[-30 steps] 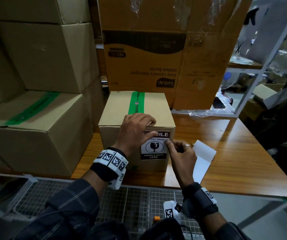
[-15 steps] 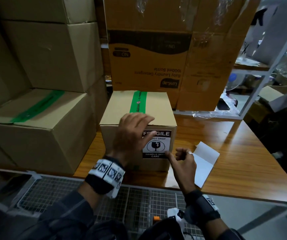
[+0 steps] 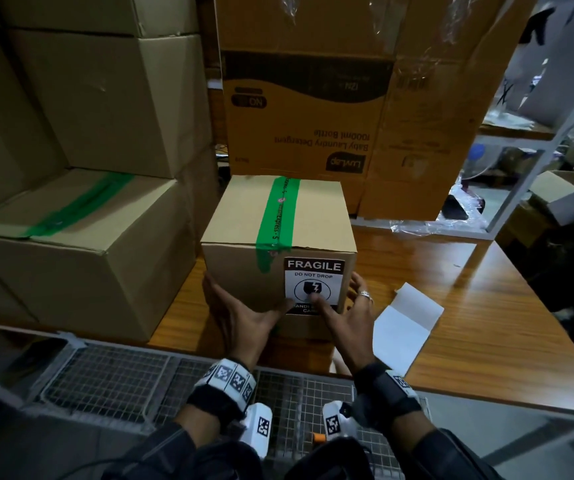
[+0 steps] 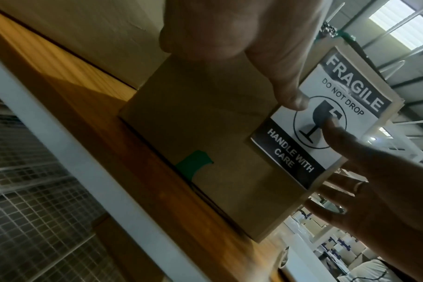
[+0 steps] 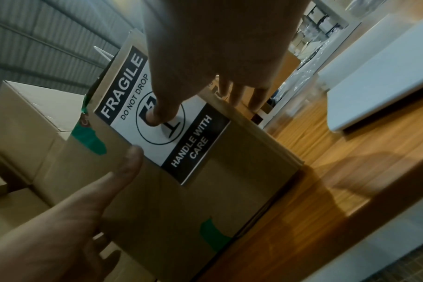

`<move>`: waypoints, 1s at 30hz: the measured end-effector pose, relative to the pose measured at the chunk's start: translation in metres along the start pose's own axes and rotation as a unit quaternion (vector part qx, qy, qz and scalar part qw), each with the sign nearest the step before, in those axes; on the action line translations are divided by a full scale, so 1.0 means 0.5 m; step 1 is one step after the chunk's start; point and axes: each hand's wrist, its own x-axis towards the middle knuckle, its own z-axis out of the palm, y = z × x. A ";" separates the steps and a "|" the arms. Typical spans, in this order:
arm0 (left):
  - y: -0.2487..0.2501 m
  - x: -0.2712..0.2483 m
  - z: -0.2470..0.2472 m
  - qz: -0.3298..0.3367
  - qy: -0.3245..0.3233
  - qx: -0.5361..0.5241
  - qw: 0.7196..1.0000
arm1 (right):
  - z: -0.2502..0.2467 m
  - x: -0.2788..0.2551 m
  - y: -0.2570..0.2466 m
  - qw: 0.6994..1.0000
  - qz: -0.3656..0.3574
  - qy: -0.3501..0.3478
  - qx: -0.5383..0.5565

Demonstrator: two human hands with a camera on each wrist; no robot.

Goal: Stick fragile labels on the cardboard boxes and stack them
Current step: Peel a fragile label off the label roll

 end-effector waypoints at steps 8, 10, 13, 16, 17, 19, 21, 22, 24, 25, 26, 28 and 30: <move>0.034 0.005 0.032 -0.056 0.028 0.000 0.998 | 0.016 0.016 -0.018 0.999 0.000 0.024 0.031; 0.032 0.010 0.034 -0.055 0.032 0.003 0.998 | 0.015 0.020 -0.018 0.999 -0.001 0.020 0.034; 0.024 0.015 0.035 -0.045 0.039 0.027 0.998 | 0.010 0.023 -0.012 0.999 -0.004 0.012 0.034; 0.006 0.020 0.035 -0.016 0.037 0.063 0.997 | 0.001 0.026 0.011 1.000 0.003 -0.006 0.023; 0.002 0.021 0.036 -0.007 0.033 0.077 0.996 | -0.002 0.028 0.022 1.000 0.001 -0.010 0.015; -0.001 0.020 0.037 0.000 0.025 0.095 0.995 | -0.008 0.029 0.039 1.000 -0.012 -0.014 -0.013; -0.005 0.022 0.034 0.001 0.022 0.096 0.995 | -0.013 0.029 0.050 0.998 -0.029 -0.023 -0.043; -0.010 0.023 0.031 0.003 0.021 0.090 0.996 | -0.016 0.028 0.053 0.998 -0.035 -0.031 -0.047; -0.023 0.025 0.021 0.012 0.016 0.044 0.999 | -0.023 0.024 0.061 0.997 -0.039 -0.057 -0.034; -0.026 0.025 0.014 0.013 0.013 0.004 1.000 | -0.028 0.023 0.066 0.997 -0.034 -0.067 -0.026; -0.026 0.026 0.007 0.009 0.010 -0.037 0.999 | -0.033 0.021 0.065 0.997 -0.025 -0.077 -0.019; -0.018 0.036 -0.006 -0.012 0.004 -0.086 0.996 | -0.041 0.017 0.054 0.995 0.000 -0.103 0.001; -0.020 0.058 -0.016 -0.019 -0.013 -0.114 0.993 | -0.045 0.015 0.033 0.989 0.015 -0.139 0.046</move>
